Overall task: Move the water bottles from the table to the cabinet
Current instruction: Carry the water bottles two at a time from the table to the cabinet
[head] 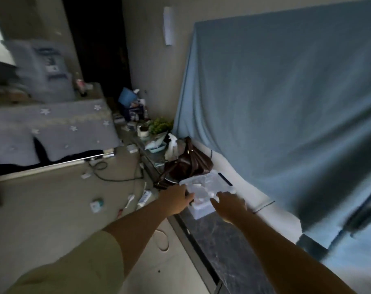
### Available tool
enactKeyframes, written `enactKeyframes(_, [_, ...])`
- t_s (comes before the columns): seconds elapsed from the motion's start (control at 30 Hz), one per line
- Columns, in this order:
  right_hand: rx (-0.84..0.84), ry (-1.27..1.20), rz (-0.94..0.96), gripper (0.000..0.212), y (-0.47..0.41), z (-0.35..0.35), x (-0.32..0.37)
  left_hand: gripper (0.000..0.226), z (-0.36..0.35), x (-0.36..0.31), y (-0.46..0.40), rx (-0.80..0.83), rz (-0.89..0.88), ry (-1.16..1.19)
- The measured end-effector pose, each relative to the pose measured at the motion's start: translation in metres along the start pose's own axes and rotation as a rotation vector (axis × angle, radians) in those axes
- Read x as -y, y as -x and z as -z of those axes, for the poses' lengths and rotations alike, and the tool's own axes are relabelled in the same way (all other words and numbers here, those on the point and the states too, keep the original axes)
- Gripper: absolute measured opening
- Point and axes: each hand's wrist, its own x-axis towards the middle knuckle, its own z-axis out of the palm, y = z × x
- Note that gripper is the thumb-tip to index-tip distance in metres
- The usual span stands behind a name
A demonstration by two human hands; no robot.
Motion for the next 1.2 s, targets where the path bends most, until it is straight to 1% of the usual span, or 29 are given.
enactKeyframes(0.07, [0.024, -0.070, 0.066, 0.051, -0.005, -0.003, 0.027, 0.051, 0.004, 0.021, 0.026, -0.027, 0.073, -0.057])
enactKeyframes(0.13, [0.055, -0.075, 0.163, 0.048, -0.006, -0.013, 0.060, 0.054, 0.004, 0.042, 0.056, -0.048, 0.154, -0.154])
enactKeyframes(0.2, [0.062, 0.015, 0.307, 0.051, 0.002, -0.035, 0.102, 0.056, -0.001, 0.072, 0.097, -0.027, 0.261, -0.159])
enactKeyframes(0.27, [0.049, 0.116, 0.465, 0.065, 0.018, -0.060, 0.148, 0.057, -0.005, 0.103, 0.139, 0.004, 0.385, -0.140])
enactKeyframes(0.3, [0.059, 0.142, 0.536, 0.068, 0.029, -0.073, 0.173, 0.057, -0.005, 0.120, 0.161, 0.016, 0.457, -0.131])
enactKeyframes(0.4, [0.085, 0.231, 0.749, 0.050, 0.072, -0.097, 0.242, 0.057, 0.005, 0.165, 0.223, -0.011, 0.656, -0.108])
enactKeyframes(0.47, [0.080, 0.278, 0.870, 0.049, 0.102, -0.107, 0.281, 0.057, 0.015, 0.192, 0.263, -0.041, 0.757, -0.105])
enactKeyframes(0.57, [0.054, 0.314, 0.984, 0.050, 0.131, -0.120, 0.331, 0.057, 0.027, 0.227, 0.315, -0.095, 0.854, -0.105])
enactKeyframes(0.73, [0.024, 0.358, 1.085, 0.051, 0.170, -0.137, 0.414, 0.057, 0.042, 0.276, 0.384, -0.144, 0.921, -0.071])
enactKeyframes(0.87, [0.020, 0.383, 1.154, 0.054, 0.219, -0.153, 0.489, 0.053, 0.064, 0.333, 0.446, -0.176, 0.987, -0.048])
enactKeyframes(0.97, [-0.001, 0.388, 1.215, 0.053, 0.248, -0.160, 0.533, 0.054, 0.083, 0.367, 0.482, -0.208, 1.041, -0.035])
enactKeyframes(1.07, [0.007, 0.401, 1.237, 0.052, 0.265, -0.168, 0.572, 0.054, 0.091, 0.395, 0.507, -0.208, 1.055, -0.040])
enactKeyframes(1.2, [0.026, 0.354, 1.279, 0.051, 0.274, -0.183, 0.618, 0.053, 0.097, 0.439, 0.524, -0.250, 1.107, -0.033])
